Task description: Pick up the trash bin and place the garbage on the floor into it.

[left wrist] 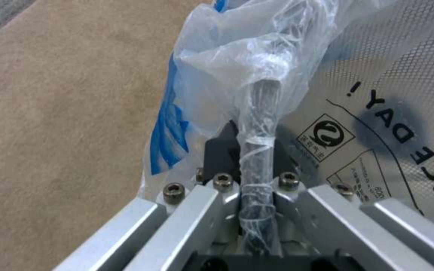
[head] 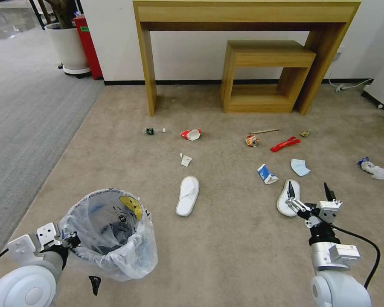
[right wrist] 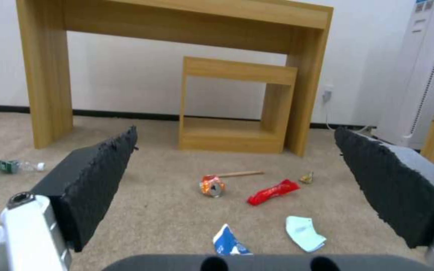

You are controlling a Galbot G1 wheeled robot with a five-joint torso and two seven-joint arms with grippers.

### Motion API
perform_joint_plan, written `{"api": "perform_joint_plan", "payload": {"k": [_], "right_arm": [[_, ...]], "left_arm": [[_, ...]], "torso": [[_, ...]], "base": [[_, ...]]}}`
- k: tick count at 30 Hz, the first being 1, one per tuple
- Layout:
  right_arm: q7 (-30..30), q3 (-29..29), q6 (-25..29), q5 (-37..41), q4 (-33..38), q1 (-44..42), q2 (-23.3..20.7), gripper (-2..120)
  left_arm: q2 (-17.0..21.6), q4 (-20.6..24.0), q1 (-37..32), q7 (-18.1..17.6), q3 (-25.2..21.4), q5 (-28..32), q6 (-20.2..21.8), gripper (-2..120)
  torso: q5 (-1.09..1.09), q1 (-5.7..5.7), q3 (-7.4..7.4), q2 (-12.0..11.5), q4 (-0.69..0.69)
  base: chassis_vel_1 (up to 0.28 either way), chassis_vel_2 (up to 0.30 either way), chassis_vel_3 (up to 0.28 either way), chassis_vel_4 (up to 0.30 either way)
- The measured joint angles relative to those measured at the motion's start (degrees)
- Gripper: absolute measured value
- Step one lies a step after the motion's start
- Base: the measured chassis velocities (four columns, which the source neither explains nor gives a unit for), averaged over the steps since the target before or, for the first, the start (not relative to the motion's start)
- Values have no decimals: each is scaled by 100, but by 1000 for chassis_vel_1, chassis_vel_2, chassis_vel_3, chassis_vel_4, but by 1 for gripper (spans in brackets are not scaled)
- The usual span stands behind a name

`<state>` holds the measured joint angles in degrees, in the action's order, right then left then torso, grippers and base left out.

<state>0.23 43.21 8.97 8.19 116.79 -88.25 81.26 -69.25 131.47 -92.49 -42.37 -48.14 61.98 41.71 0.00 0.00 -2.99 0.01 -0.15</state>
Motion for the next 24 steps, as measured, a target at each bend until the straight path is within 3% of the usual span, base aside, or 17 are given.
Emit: {"api": "perform_joint_plan", "payload": {"k": [24], "right_arm": [[-12,-55,15,-6,-150,89,22,100]], "left_arm": [[-7,-119,77,0,30,-28,-24,1]], "torso": [[0,0,0,0,0]], "base": [[-69,70,75,-68]]}}
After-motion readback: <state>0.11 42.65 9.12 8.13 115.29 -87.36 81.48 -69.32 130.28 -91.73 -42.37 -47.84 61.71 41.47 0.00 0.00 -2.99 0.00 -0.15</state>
